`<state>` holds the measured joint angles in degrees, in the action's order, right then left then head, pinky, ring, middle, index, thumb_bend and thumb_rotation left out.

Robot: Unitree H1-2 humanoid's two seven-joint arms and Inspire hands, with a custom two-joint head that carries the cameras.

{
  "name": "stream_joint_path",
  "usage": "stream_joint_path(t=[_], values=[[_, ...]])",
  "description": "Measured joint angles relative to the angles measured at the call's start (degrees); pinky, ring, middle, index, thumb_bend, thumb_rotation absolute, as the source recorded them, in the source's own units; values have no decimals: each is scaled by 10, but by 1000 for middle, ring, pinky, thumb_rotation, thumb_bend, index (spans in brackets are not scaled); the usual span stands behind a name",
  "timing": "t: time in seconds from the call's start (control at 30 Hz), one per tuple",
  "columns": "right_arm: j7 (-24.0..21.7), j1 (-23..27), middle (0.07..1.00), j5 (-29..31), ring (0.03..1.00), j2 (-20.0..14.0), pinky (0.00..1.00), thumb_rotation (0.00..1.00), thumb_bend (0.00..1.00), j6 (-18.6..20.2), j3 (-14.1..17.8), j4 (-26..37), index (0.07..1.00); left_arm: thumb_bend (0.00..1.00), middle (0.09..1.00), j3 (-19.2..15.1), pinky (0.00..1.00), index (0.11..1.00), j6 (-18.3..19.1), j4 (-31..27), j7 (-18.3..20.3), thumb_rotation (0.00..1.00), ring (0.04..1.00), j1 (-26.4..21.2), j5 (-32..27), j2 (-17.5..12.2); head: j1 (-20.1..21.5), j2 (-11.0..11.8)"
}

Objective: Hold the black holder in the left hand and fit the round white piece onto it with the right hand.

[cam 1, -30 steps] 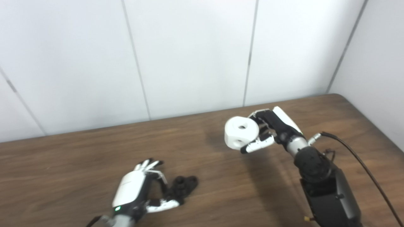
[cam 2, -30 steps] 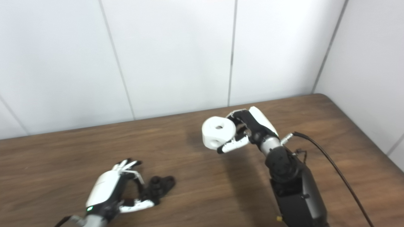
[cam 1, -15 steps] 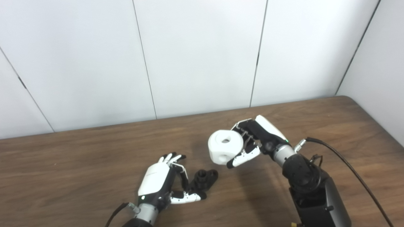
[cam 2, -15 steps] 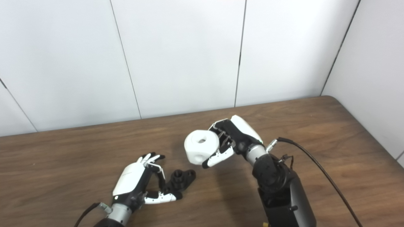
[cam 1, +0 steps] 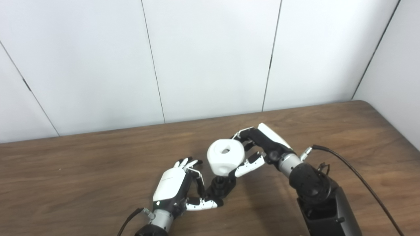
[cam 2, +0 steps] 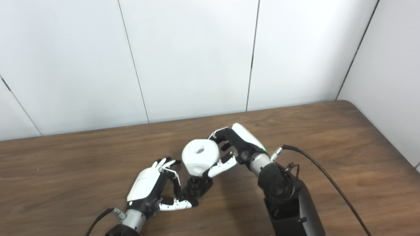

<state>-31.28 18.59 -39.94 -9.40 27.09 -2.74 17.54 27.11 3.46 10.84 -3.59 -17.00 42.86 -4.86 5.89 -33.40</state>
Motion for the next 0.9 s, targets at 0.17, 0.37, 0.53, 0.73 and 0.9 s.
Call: stream_joint_path(t=[0.17,0.37,0.53,0.73,0.9], values=[[0,0,743,-4,771,2,669,138,500,0,-8,0,476,520,886,2,1000,479,-6,6,-5,49,971,-2,0,0,-1,5],[0,0,750,-6,780,9,684,136,499,0,-6,0,475,520,888,2,1000,479,-8,9,-5,49,975,-5,-1,0,0,6],[0,0,750,-1,783,13,705,136,499,0,-2,3,476,521,889,2,1000,479,-7,10,-5,50,974,-5,-1,0,1,5],[0,-7,741,2,757,25,640,134,500,0,4,13,475,521,885,2,1000,479,-7,9,-5,49,971,-5,-1,0,-2,2],[0,-24,721,9,719,33,578,133,499,0,6,18,474,520,887,2,1000,479,-8,9,-5,49,973,-5,-1,-1,-1,4]])
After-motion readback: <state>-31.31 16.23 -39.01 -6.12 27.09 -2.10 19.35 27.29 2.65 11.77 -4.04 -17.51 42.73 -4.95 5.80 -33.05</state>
